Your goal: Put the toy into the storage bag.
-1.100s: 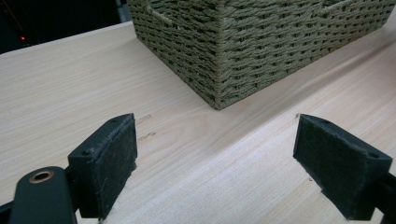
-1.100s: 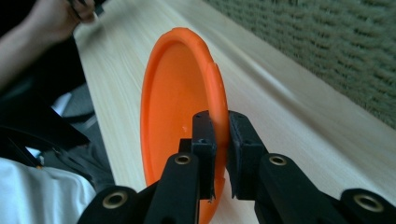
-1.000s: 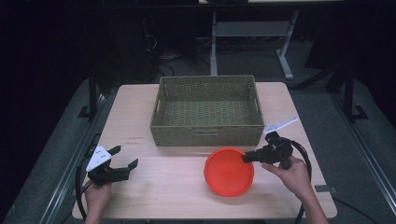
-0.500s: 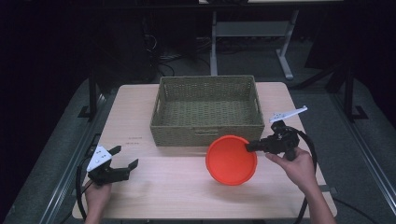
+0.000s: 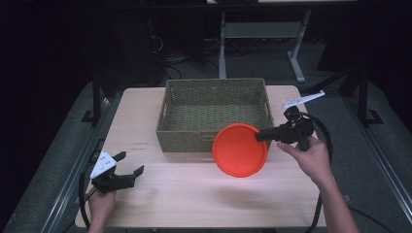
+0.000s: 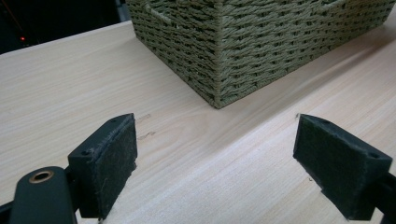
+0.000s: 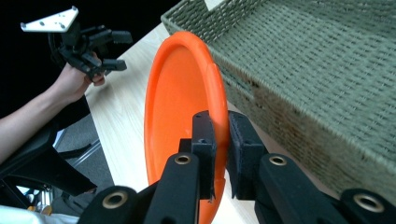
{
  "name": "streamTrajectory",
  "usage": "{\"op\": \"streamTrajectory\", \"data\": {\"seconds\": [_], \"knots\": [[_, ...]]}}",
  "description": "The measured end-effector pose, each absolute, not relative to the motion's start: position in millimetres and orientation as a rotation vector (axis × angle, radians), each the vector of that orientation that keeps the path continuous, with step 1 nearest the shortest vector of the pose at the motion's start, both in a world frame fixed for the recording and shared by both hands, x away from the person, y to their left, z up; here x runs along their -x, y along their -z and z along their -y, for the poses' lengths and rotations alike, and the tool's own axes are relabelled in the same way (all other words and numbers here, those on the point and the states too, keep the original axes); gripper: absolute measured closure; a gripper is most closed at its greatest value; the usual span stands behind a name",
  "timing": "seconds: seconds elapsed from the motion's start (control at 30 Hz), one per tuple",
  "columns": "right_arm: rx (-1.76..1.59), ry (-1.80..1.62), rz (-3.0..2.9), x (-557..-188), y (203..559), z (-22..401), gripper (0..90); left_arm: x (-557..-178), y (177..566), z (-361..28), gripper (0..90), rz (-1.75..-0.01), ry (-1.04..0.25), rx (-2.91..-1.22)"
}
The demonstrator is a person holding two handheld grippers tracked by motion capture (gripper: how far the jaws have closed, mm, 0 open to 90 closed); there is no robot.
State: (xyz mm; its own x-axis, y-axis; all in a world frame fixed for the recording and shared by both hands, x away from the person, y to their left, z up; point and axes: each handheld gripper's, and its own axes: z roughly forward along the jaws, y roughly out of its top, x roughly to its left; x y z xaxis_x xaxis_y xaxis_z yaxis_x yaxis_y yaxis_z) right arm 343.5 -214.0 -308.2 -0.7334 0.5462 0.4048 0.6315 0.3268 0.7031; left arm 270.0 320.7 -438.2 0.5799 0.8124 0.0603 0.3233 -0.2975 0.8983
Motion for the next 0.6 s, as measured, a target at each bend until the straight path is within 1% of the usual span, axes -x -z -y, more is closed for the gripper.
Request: {"op": "streamTrajectory", "data": {"seconds": [0.6], "knots": [[1.138,1.420,2.478,-372,275,208,81.8,-270,438,-319,13.0,-0.910,-0.683,-1.873]]}}
